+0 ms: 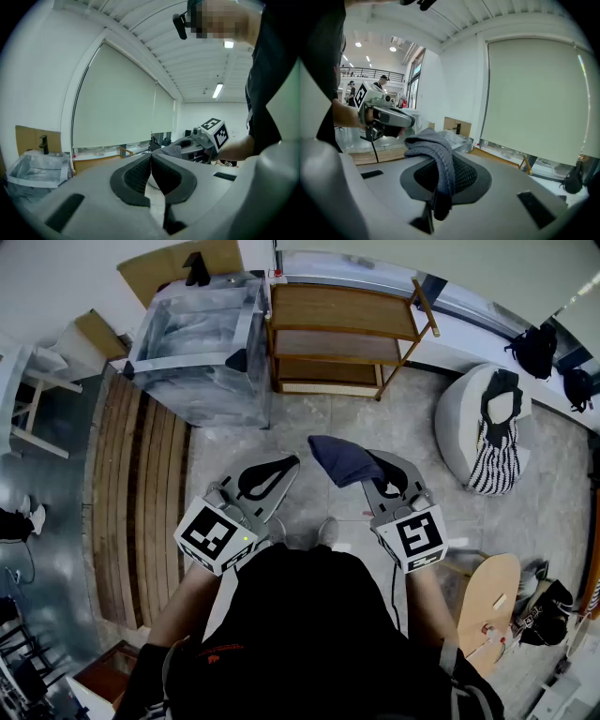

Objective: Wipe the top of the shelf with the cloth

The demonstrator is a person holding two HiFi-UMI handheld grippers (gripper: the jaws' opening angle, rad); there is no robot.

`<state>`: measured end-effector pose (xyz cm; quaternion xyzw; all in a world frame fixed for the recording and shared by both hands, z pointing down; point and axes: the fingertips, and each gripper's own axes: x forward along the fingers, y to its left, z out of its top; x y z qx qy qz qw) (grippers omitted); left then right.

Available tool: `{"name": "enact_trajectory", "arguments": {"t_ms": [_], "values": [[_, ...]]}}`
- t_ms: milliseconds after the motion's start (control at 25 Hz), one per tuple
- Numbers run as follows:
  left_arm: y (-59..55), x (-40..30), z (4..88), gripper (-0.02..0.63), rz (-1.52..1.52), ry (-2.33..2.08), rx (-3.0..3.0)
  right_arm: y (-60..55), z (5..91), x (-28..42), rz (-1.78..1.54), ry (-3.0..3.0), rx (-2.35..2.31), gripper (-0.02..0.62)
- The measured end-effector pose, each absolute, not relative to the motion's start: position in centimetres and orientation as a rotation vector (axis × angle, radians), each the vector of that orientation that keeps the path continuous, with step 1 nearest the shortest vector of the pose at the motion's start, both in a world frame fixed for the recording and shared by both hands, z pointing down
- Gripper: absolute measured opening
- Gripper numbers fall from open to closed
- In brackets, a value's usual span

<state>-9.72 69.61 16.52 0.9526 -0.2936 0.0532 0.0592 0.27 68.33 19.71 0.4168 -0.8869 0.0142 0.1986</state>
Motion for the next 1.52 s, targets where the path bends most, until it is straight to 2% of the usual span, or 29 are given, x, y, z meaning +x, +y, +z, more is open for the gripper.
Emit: {"name": "enact_trajectory", "arguments": {"t_ms": [640, 1520], "values": [[69.5, -8.5, 17.0, 0.023, 0.189, -0.915, 2.871, 68.0, 19.5, 1.7, 0.078, -2.544, 1.201, 0.041], [68.0, 1.1, 18.7, 0.023, 0.254, -0.986, 2.826, 65.5, 21.1, 12.3, 0.071, -2.560, 1.130, 0.041]]}}
